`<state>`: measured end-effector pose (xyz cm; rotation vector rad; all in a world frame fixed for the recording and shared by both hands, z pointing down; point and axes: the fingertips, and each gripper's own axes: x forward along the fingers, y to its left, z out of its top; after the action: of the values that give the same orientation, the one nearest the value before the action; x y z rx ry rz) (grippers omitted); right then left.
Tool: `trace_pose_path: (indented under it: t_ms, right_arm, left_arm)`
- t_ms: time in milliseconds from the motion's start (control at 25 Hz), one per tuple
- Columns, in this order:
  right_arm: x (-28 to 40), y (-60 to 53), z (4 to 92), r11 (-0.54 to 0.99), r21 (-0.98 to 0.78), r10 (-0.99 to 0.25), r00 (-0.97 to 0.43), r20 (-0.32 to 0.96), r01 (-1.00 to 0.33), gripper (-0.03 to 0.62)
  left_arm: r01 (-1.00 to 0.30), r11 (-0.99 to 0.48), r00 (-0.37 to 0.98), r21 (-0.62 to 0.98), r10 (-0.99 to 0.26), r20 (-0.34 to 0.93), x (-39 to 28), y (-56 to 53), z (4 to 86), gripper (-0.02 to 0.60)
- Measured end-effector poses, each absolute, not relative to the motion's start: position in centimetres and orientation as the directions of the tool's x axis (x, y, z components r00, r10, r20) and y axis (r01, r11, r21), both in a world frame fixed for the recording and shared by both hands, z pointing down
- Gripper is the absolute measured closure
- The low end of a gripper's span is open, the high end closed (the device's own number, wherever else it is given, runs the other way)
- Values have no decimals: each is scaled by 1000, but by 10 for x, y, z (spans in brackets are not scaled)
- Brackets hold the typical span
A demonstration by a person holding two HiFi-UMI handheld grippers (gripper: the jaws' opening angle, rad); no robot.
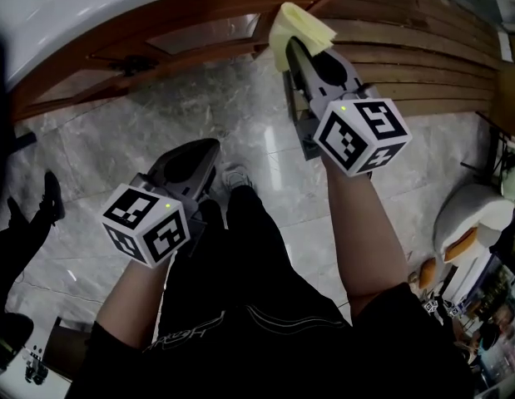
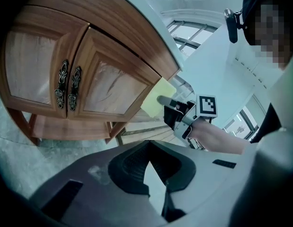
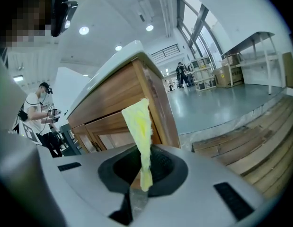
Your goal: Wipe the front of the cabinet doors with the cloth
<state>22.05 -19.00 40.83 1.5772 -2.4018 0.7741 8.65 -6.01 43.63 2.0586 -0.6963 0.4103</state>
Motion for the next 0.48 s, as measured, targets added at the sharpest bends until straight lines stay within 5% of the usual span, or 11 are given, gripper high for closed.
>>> trace_pose_path:
  t_ms: [480]
  right_arm:
    - [257, -180, 415, 251, -297, -824, -364, 434, -921, 553]
  left_arm:
    - [-628, -428, 776, 650, -284, 563, 95, -37, 455, 575]
